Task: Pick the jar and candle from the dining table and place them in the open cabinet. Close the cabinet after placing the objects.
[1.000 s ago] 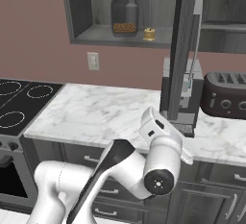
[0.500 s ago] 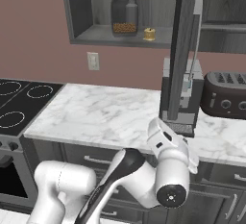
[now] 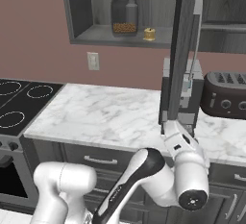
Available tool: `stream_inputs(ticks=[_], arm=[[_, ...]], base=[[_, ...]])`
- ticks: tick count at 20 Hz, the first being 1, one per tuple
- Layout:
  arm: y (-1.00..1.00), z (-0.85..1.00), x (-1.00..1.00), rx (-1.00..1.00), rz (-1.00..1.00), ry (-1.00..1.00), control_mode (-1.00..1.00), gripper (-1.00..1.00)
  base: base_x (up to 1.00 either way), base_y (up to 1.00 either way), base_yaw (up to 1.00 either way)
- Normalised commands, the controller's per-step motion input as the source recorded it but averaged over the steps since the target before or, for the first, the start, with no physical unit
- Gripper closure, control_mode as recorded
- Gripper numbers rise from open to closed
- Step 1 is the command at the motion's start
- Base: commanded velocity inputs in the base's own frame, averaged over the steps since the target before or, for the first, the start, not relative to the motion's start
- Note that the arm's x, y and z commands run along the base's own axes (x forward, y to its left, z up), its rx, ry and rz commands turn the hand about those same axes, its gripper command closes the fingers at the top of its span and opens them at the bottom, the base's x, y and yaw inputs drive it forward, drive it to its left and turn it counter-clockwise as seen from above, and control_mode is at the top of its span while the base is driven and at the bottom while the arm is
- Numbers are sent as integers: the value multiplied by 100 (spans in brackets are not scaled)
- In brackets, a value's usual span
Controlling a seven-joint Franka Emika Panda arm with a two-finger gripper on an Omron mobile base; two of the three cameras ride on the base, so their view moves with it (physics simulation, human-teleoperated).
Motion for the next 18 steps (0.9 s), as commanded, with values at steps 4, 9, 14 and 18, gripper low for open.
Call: stream_inputs(ticks=[4,9,14,18], arm=[[-11,0,11,0,2,0,-100,-100],[-15,0,42,1,3,0,-100,-100],[-29,0,41,4,6,0,-100,-100],[-28,-1,40,3,5,0,-100,-100]], base=[[0,0,0],[0,0,0],[0,0,0],[0,0,0]])
